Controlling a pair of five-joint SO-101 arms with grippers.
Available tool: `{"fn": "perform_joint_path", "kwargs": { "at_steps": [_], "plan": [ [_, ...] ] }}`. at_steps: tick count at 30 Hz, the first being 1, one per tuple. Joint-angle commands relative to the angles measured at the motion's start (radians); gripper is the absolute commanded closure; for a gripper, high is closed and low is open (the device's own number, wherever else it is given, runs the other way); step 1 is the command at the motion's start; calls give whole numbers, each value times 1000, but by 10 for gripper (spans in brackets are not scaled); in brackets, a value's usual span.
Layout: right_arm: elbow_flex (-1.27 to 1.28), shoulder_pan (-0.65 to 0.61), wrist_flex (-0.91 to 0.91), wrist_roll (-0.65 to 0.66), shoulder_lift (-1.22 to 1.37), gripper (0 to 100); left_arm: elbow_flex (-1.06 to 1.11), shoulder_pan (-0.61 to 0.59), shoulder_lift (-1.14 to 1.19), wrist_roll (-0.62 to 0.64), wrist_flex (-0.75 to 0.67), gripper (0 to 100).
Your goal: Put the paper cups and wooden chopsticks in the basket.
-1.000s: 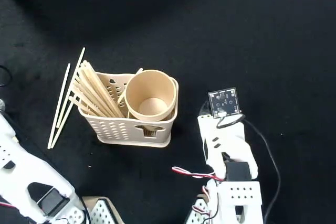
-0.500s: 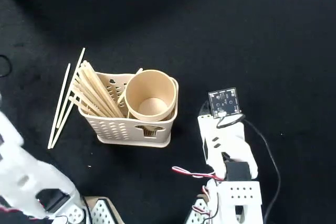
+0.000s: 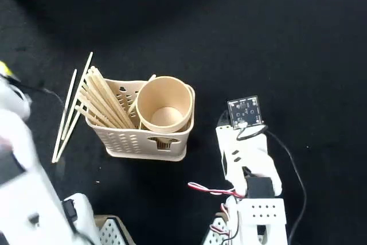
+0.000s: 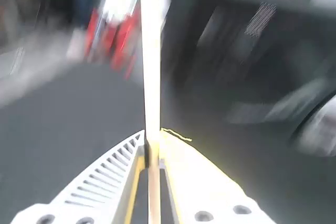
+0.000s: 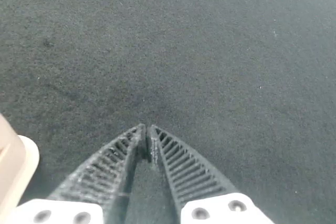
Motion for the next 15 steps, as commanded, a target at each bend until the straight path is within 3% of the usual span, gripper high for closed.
{"fn": "perform_joint_path", "kwargs": {
  "at_steps": [1, 4, 6, 8, 11, 13, 15],
  "plan": [
    [-51, 0, 3, 0, -10, 985, 223, 203, -431, 41, -354, 972],
    [-51, 0, 3, 0, -10, 985, 331, 318, -603, 54, -519, 972],
    [-51, 0, 3, 0, -10, 985, 361, 400, -689, 54, -528, 972],
    [-51, 0, 3, 0, -10, 985, 387, 490, -743, 54, -480, 972],
    [-51, 0, 3, 0, -10, 985, 407, 613, -753, 48, -281, 971],
    [-51, 0, 3, 0, -10, 985, 441, 656, -741, 48, -180, 971],
    [-51, 0, 2, 0, -10, 985, 510, 657, -735, 46, -167, 971]
  ]
}}
